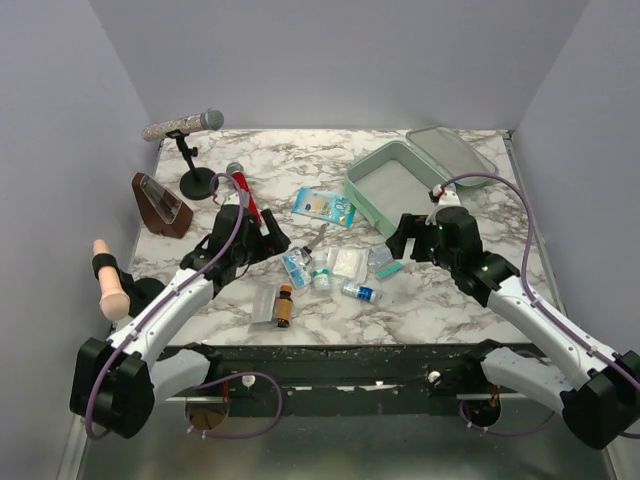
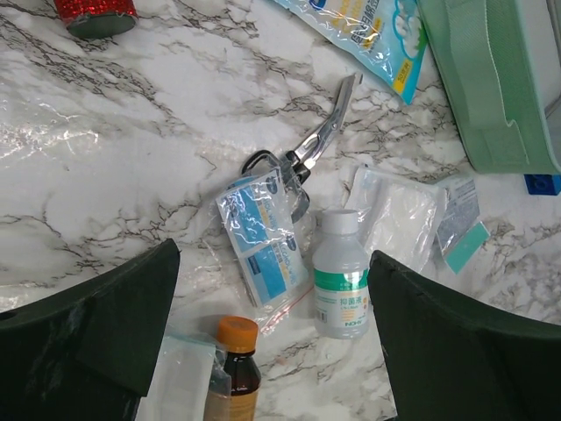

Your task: Organize the medicine kit

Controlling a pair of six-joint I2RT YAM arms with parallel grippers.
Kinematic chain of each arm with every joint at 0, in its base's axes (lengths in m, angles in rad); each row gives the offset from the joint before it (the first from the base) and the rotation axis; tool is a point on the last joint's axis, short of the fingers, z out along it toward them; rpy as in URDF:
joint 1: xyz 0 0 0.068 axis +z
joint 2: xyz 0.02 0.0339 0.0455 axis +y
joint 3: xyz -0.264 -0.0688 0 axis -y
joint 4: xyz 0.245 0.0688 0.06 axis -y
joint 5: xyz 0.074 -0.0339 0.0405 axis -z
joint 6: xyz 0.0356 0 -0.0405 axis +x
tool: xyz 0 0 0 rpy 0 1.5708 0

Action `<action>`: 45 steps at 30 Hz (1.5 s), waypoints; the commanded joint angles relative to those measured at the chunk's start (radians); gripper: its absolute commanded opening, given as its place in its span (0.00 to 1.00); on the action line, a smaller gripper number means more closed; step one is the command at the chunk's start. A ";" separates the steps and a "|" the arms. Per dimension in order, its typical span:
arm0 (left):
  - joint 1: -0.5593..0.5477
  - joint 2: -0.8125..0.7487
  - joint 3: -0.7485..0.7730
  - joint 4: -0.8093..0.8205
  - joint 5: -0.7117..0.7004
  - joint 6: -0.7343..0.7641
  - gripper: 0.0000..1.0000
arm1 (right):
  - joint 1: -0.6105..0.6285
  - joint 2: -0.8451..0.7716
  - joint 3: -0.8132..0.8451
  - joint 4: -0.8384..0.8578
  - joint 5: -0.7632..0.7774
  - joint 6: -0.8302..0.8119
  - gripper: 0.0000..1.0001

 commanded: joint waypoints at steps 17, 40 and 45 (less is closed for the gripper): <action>-0.393 0.181 0.064 -0.024 -0.243 -0.059 0.89 | 0.006 -0.012 -0.022 -0.017 -0.054 -0.002 0.93; -0.456 0.442 0.105 0.074 -0.282 -0.098 0.66 | 0.006 0.000 -0.037 -0.021 -0.038 0.016 0.93; -0.456 0.426 0.099 0.076 -0.282 -0.078 0.49 | 0.006 -0.003 -0.037 -0.021 -0.042 0.019 0.93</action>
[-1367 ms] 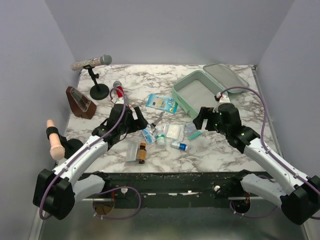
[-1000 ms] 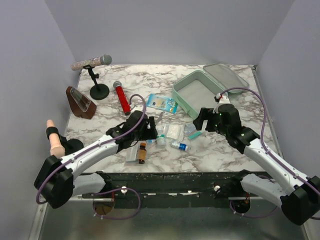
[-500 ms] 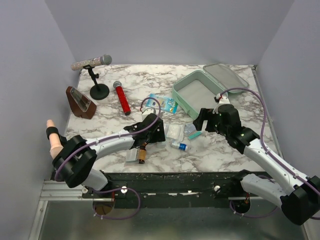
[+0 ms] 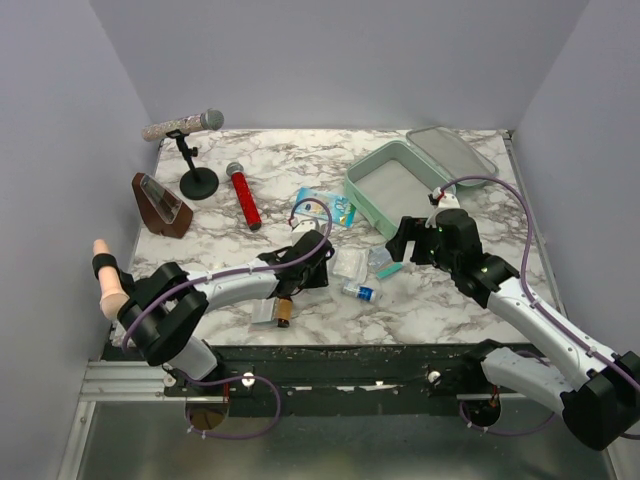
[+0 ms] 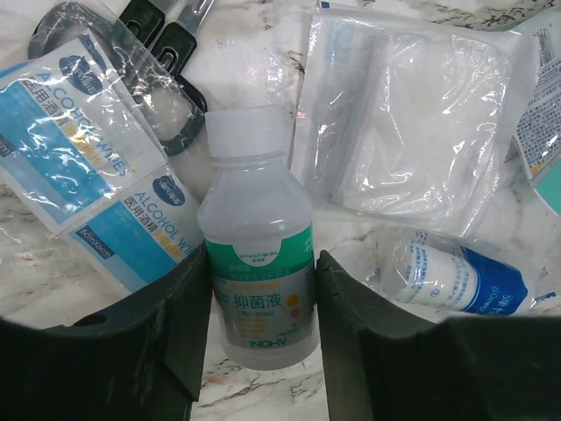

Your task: Organize the medicine kit

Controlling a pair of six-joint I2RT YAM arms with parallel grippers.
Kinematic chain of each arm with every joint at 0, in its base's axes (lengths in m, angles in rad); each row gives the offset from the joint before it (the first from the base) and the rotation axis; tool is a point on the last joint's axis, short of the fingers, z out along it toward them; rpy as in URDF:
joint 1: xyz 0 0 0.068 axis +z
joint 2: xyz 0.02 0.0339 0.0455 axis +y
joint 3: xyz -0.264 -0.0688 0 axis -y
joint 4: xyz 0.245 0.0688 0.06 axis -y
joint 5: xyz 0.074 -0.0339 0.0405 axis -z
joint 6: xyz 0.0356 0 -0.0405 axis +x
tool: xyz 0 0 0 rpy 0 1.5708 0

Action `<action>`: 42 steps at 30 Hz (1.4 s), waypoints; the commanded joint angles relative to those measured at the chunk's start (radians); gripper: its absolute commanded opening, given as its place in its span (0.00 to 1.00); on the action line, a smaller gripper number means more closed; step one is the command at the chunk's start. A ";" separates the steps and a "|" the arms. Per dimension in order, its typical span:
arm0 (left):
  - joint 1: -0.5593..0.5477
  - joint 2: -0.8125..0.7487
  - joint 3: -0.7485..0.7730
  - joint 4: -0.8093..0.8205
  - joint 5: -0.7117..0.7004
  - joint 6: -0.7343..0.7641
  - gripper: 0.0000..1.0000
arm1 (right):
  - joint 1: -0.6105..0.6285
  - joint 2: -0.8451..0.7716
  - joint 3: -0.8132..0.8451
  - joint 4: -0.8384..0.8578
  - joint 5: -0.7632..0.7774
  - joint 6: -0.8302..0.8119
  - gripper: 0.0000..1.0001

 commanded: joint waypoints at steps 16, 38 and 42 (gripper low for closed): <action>0.013 -0.169 0.295 -0.054 -0.006 0.459 0.47 | 0.006 -0.038 0.035 -0.041 0.002 0.038 0.93; 0.187 0.636 1.321 -0.209 0.469 1.083 0.48 | 0.006 -0.138 0.035 -0.173 0.165 0.069 0.92; 0.214 0.563 1.216 -0.113 0.457 0.972 0.50 | 0.006 -0.161 0.021 -0.172 0.174 0.055 0.93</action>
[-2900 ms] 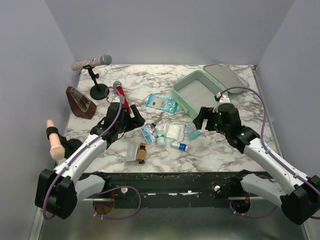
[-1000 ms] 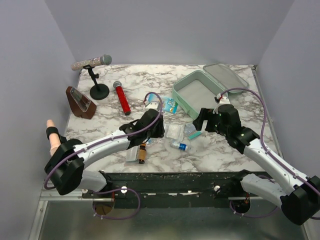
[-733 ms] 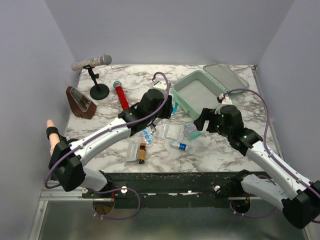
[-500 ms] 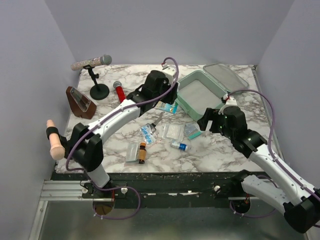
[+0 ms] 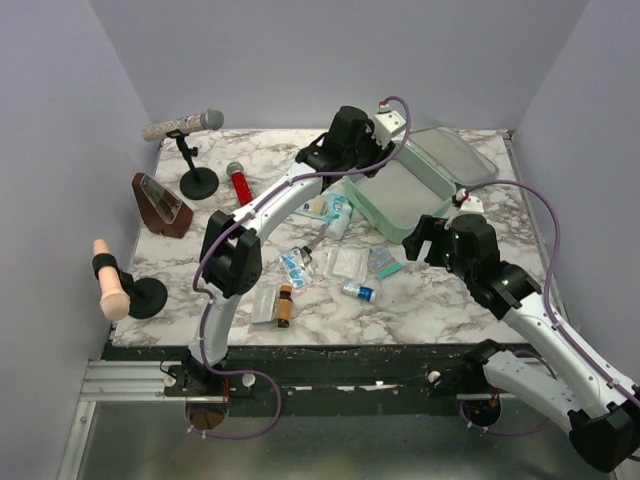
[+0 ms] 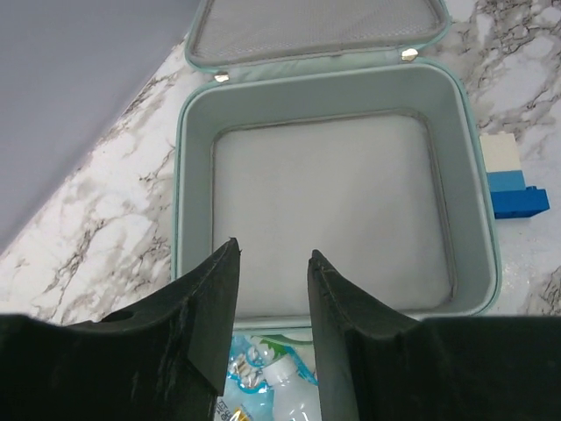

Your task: Organize the medicine kit

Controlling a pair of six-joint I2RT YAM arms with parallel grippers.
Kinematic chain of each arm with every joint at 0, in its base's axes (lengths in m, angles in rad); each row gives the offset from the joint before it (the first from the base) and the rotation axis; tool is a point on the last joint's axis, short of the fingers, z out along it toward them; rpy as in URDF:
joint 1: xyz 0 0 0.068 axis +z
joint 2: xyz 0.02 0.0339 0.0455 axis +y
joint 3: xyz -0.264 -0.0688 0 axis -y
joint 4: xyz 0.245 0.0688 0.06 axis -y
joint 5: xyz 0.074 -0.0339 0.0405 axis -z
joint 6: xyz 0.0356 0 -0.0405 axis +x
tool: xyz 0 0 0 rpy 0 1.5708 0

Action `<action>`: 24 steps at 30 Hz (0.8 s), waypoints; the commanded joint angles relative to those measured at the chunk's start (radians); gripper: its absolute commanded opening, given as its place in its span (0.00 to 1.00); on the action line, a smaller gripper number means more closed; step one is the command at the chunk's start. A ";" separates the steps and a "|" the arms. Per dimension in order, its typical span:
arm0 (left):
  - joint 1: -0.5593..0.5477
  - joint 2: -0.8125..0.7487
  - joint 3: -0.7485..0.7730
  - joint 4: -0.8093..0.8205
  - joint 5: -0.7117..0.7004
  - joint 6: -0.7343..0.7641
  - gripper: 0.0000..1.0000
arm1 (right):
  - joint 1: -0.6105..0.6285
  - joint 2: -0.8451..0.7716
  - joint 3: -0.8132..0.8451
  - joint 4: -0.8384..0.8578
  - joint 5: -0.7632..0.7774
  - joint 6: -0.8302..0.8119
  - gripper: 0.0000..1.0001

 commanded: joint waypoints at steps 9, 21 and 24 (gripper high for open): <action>0.050 -0.404 -0.544 0.233 -0.210 -0.341 0.72 | 0.006 0.046 -0.019 0.045 -0.079 0.018 0.92; 0.062 -0.285 -0.530 -0.101 -0.140 -0.272 0.99 | 0.006 -0.009 -0.036 0.028 -0.052 0.007 0.92; 0.063 -0.248 -0.520 -0.142 -0.088 -0.255 0.97 | 0.004 -0.024 -0.039 0.016 -0.046 0.002 0.93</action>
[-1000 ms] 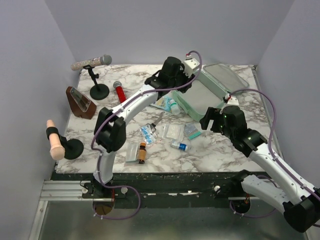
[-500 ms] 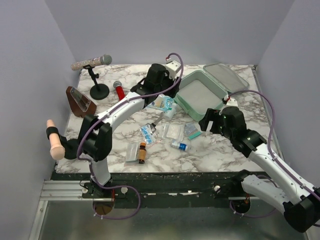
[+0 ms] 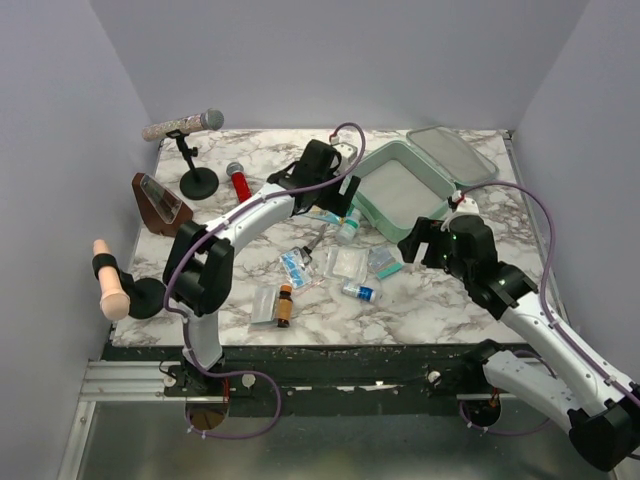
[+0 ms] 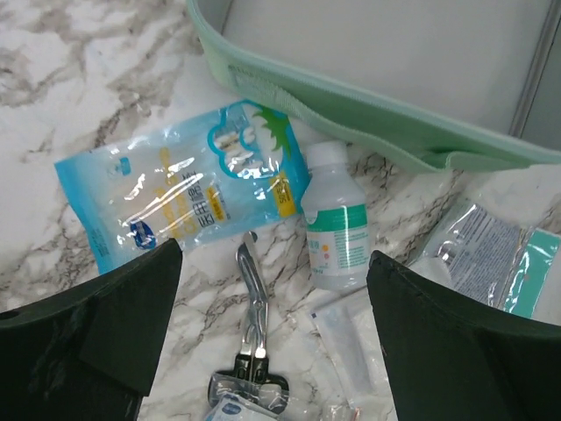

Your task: Organize the medicine kit

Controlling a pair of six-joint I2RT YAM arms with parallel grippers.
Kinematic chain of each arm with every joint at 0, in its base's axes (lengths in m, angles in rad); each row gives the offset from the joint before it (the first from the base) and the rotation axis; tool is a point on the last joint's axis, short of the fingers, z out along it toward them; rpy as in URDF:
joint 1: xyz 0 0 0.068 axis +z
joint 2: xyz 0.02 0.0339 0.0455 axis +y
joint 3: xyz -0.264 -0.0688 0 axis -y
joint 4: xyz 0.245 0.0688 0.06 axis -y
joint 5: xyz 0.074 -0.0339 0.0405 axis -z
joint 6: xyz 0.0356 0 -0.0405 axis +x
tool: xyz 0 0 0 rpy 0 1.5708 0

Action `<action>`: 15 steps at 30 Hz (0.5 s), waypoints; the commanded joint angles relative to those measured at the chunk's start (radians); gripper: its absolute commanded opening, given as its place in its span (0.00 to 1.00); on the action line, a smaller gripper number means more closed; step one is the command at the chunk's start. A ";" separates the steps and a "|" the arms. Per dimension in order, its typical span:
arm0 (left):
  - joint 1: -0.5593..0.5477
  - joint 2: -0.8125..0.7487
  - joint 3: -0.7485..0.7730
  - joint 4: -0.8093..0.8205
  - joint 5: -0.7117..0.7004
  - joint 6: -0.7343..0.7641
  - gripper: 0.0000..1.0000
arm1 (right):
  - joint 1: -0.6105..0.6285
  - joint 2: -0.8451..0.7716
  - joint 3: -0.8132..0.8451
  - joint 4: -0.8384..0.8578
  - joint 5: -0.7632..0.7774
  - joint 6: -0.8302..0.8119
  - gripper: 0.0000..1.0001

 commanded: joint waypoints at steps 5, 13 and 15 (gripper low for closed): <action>0.000 0.070 -0.031 -0.065 0.145 -0.007 0.90 | 0.006 -0.046 -0.030 -0.022 0.007 -0.007 0.93; -0.067 0.141 -0.035 -0.028 0.145 -0.013 0.89 | 0.006 -0.034 -0.033 -0.028 0.008 -0.004 0.93; -0.072 0.162 -0.034 -0.011 0.139 -0.025 0.87 | 0.006 -0.034 -0.028 -0.034 0.007 -0.004 0.93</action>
